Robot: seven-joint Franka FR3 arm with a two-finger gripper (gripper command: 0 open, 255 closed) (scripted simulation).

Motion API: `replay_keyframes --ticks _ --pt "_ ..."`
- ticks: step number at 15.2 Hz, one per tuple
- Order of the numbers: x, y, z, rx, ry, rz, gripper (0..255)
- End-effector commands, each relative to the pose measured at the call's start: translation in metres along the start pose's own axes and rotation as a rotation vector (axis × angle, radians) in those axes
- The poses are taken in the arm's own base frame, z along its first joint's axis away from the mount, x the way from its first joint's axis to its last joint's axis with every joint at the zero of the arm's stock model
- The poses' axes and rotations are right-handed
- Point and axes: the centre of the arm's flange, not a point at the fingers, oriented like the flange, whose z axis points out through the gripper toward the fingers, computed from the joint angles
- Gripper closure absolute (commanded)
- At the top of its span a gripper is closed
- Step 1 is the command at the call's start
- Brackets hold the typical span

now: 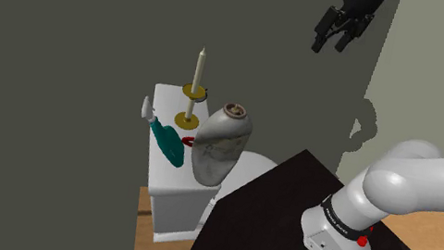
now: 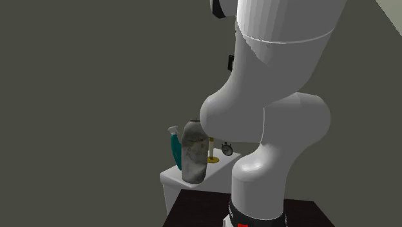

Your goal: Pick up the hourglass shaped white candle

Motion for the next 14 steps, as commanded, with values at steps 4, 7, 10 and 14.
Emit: replay_keyframes --ticks 4,7,10,14 --pt "0.019 -0.025 0.024 0.031 -0.039 -0.152 0" --pt "0.032 -0.052 0.048 0.063 -0.079 -0.304 0" --pt "0.041 -0.083 0.072 0.094 -0.118 -0.455 0" --pt "0.043 -0.125 0.102 0.136 -0.170 -0.658 0"
